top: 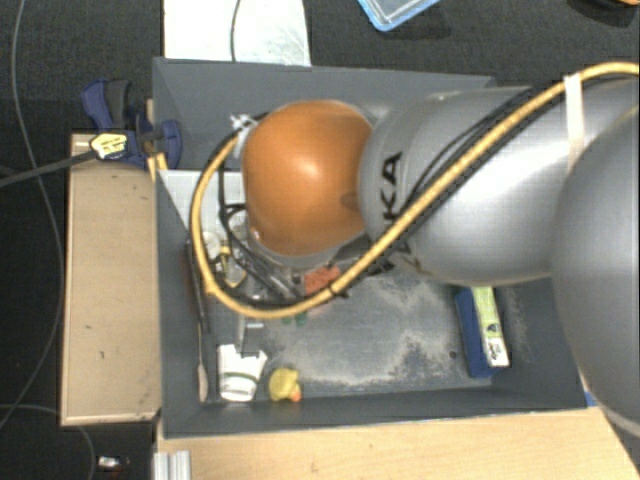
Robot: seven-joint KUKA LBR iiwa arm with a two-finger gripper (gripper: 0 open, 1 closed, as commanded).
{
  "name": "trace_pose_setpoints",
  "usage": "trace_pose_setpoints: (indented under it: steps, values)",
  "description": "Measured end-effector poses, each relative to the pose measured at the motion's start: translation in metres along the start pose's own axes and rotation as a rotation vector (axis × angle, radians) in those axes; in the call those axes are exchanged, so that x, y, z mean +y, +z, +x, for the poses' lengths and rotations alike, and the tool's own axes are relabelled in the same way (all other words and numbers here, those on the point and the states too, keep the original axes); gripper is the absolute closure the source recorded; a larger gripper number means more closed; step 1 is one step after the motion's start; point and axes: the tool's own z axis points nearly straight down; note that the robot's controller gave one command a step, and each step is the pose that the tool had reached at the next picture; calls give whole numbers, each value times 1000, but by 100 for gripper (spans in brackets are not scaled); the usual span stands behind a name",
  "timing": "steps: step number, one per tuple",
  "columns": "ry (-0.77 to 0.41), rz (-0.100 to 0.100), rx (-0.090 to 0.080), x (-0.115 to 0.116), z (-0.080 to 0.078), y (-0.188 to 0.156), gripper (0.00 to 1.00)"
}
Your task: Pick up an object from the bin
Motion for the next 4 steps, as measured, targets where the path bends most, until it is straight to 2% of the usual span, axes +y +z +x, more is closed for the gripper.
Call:
trace_pose_setpoints:
  steps: [1, 2, 3, 4]
  values:
    - [6, -2, -8, -2, -2, -5, 0]
    - [116, -2, -6, -57, 7, 30, 0]
    - [-80, -4, -13, -57, -10, 50, 0]
    - [-175, -1, -8, -52, 2, 54, 0]
